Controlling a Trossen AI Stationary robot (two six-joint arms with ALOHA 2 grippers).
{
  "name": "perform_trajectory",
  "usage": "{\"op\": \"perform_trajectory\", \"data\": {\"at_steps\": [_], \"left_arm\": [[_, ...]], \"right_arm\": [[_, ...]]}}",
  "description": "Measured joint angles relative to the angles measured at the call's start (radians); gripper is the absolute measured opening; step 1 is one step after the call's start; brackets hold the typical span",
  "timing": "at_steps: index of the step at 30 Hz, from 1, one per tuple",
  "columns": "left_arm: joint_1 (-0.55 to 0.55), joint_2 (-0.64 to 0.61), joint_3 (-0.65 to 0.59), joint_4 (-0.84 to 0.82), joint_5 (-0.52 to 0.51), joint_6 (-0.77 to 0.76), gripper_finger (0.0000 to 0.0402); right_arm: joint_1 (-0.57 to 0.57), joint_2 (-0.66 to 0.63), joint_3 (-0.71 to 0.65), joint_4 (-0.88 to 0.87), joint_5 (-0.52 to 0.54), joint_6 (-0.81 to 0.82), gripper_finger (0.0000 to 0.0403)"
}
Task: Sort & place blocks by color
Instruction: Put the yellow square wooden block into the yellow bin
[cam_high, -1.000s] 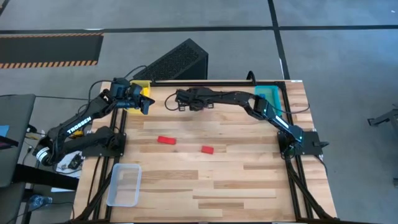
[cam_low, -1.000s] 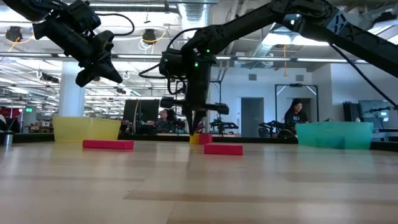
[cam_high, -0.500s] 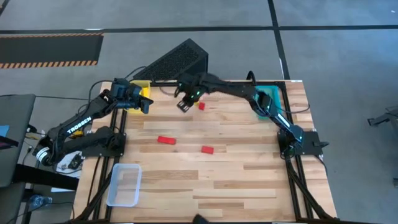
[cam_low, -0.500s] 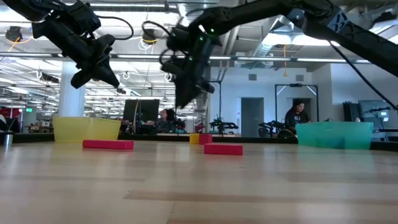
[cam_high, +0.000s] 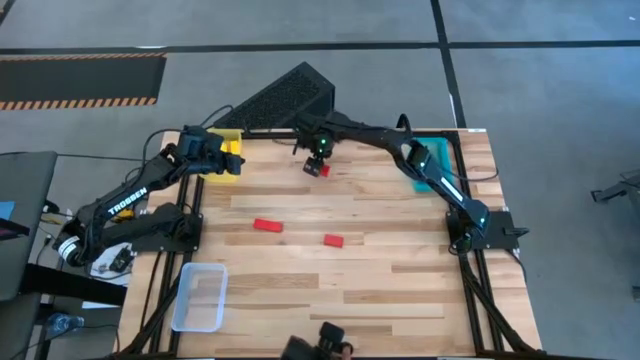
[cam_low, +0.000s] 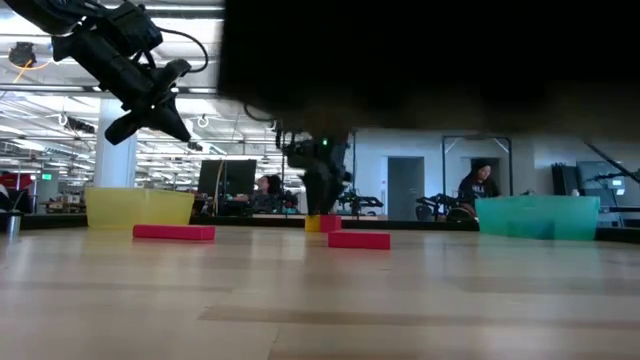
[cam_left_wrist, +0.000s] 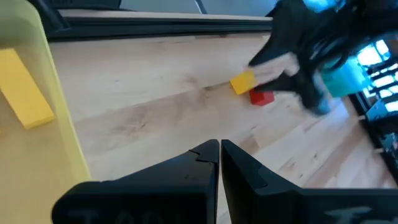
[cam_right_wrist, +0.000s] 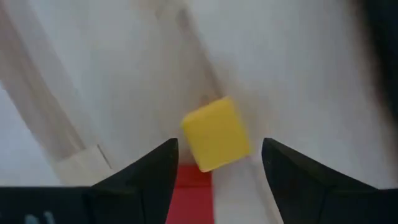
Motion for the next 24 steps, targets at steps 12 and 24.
{"op": "perform_trajectory", "data": {"at_steps": [12,24], "left_arm": [[0.000,0.000,0.000,0.001,-0.072,-0.121,0.0002],[-0.017,0.000,0.000,0.188,-0.104,-0.086,0.0005]], "right_arm": [[-0.027,0.014,0.002,0.014,-0.083,-0.117,0.0192],[0.014,-0.031,0.006,0.016,0.039,-0.137,0.0078]]}}
